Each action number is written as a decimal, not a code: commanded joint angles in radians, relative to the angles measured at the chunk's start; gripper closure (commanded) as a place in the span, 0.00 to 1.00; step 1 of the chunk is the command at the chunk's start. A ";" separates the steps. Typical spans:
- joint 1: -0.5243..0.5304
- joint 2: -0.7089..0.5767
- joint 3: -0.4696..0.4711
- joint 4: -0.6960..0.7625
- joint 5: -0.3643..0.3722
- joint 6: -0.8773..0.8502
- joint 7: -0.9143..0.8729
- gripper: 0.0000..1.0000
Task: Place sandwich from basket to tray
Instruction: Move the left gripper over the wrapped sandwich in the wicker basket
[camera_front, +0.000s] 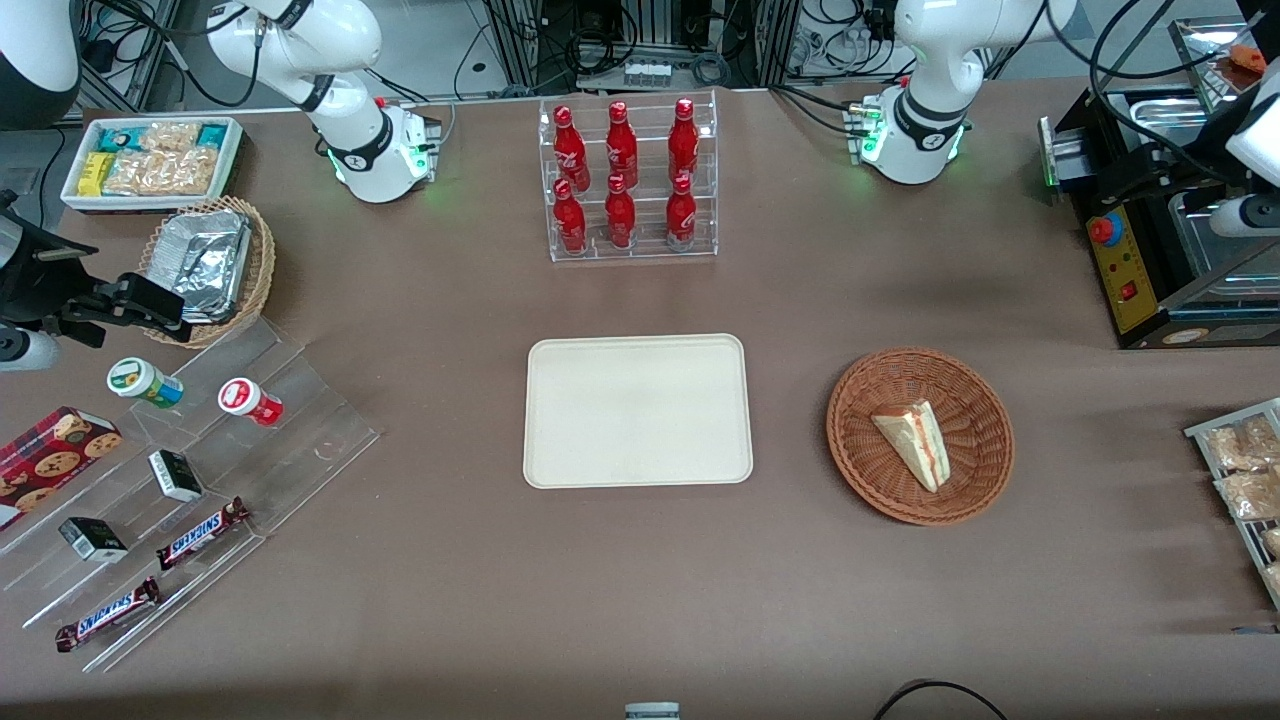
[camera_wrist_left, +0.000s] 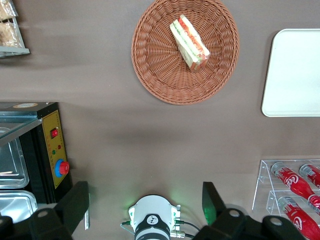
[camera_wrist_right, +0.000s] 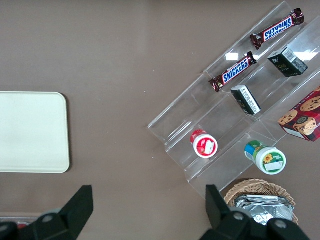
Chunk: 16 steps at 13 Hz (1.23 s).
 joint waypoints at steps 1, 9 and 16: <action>-0.018 -0.001 0.011 -0.008 0.012 0.004 0.012 0.00; -0.010 0.079 0.016 -0.306 0.050 0.442 -0.182 0.00; -0.147 0.249 0.010 -0.443 0.050 0.809 -0.639 0.00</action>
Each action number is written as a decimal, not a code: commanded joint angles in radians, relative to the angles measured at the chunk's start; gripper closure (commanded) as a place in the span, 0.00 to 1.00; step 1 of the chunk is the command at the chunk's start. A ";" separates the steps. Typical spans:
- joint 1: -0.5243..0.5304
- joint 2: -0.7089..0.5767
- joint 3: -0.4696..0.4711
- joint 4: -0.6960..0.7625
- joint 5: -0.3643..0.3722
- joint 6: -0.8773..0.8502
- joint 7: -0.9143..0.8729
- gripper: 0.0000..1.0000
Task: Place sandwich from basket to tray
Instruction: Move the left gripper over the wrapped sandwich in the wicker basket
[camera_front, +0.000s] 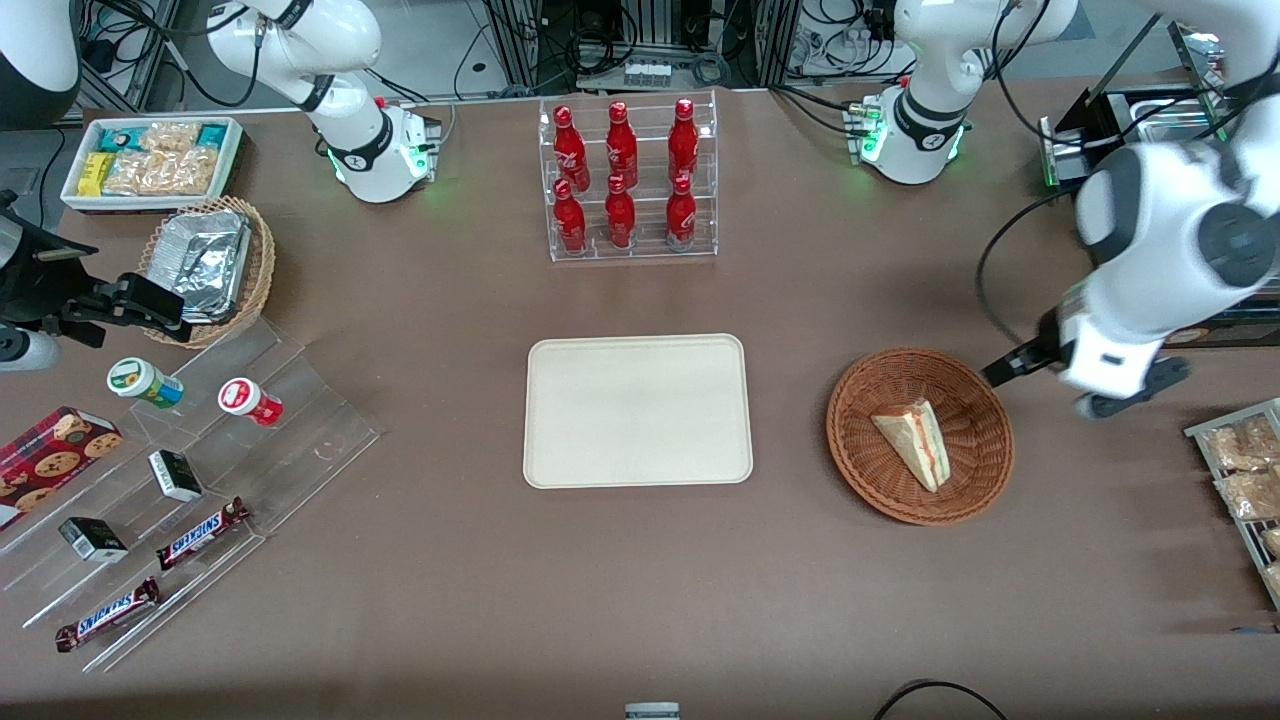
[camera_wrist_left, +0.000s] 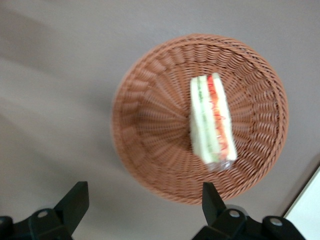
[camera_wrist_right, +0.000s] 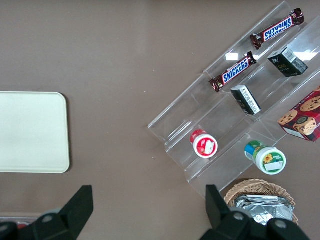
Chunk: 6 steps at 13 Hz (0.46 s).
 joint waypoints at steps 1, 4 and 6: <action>-0.058 0.061 0.009 -0.002 0.015 0.086 -0.109 0.00; -0.100 0.144 0.009 -0.004 0.023 0.191 -0.123 0.00; -0.118 0.181 0.010 -0.004 0.026 0.229 -0.138 0.00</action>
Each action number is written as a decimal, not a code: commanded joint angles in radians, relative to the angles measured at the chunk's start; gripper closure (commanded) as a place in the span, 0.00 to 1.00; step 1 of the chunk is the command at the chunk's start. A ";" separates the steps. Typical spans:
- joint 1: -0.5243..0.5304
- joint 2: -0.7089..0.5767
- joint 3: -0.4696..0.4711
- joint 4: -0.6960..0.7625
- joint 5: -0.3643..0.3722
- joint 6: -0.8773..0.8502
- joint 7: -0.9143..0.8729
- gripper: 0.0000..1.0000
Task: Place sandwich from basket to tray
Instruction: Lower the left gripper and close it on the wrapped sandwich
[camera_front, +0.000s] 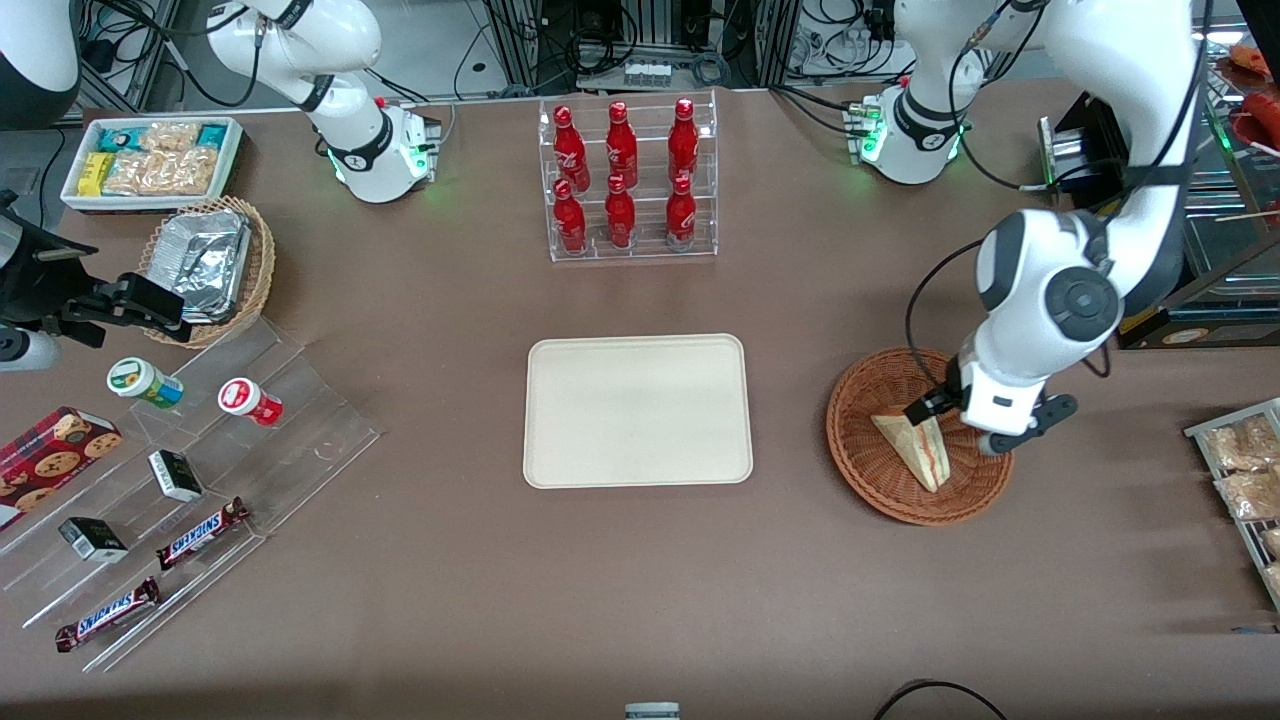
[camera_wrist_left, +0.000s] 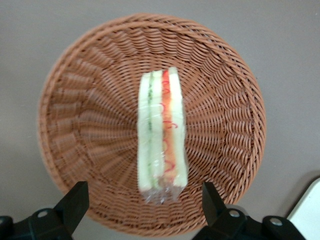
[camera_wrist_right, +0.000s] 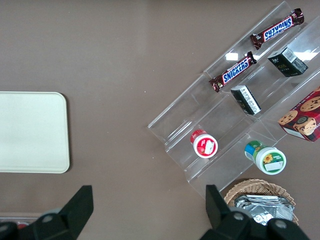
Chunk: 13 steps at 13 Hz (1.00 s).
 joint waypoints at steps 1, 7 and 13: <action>-0.024 0.043 0.012 0.003 0.050 0.042 -0.049 0.00; -0.021 0.063 0.014 -0.058 0.097 0.129 -0.068 0.02; -0.024 0.083 0.012 -0.025 0.097 0.127 -0.156 1.00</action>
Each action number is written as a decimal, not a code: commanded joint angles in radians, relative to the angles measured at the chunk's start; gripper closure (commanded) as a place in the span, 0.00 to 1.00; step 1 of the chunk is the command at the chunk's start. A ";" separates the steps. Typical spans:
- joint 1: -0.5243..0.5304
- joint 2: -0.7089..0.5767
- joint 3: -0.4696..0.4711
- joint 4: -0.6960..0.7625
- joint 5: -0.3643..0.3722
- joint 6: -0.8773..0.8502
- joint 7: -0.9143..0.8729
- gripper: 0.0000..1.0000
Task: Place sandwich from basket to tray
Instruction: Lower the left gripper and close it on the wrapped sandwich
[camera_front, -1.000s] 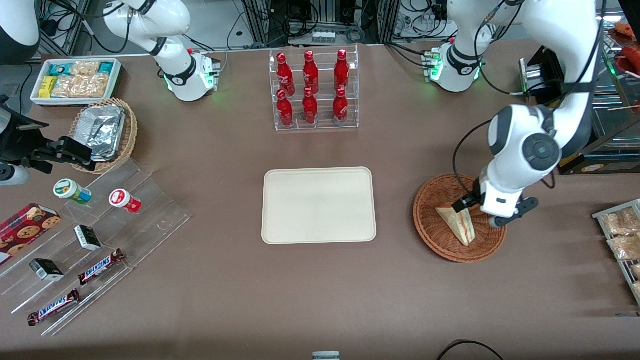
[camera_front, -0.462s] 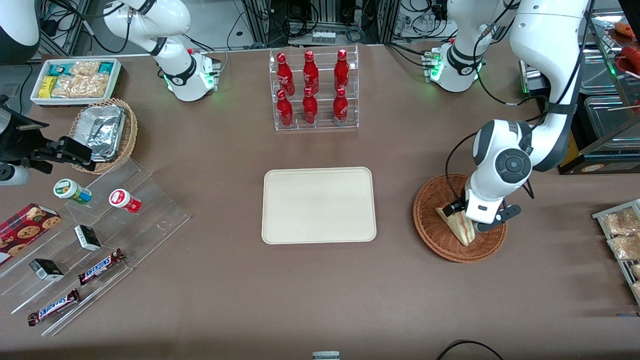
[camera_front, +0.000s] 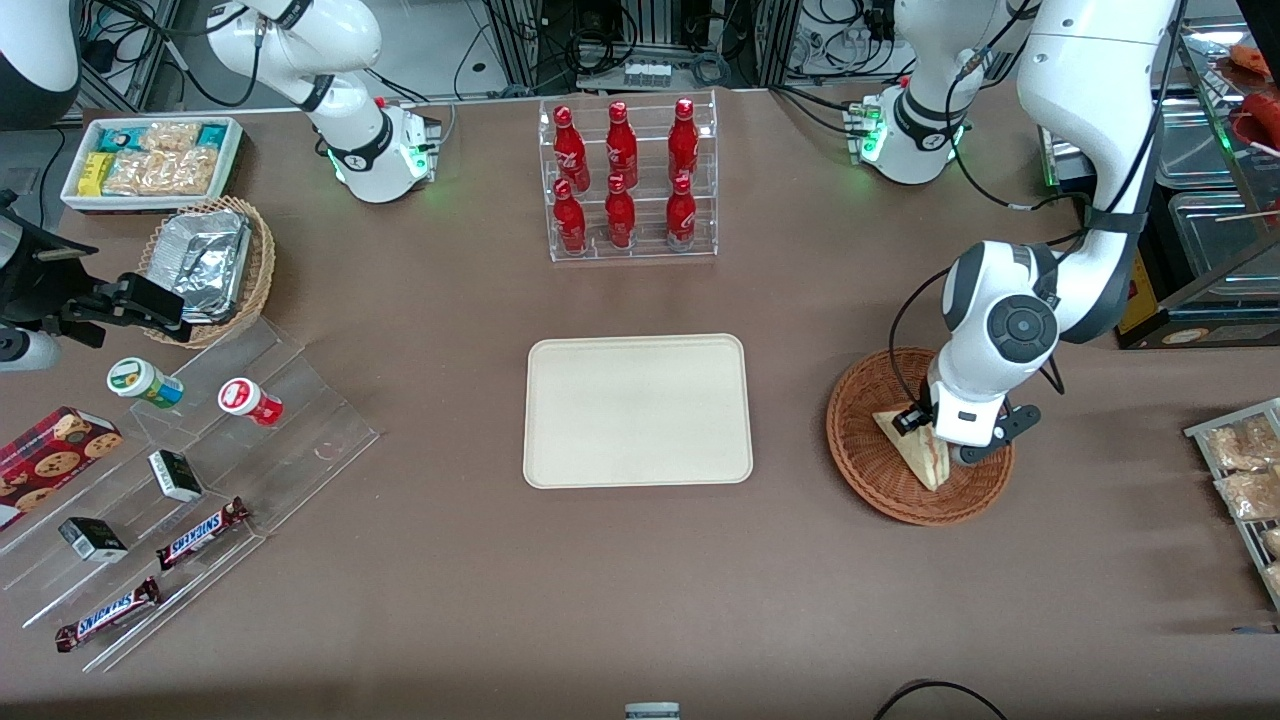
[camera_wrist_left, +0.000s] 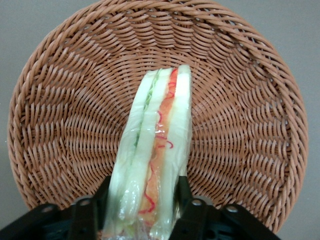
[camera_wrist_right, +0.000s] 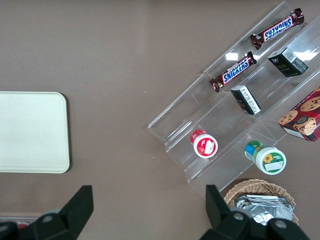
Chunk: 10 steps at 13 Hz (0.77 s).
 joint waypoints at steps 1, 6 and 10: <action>-0.014 0.008 0.007 0.019 0.019 0.003 -0.033 1.00; -0.040 -0.105 -0.013 0.072 0.019 -0.196 -0.018 1.00; -0.175 -0.095 -0.055 0.339 0.011 -0.517 -0.027 1.00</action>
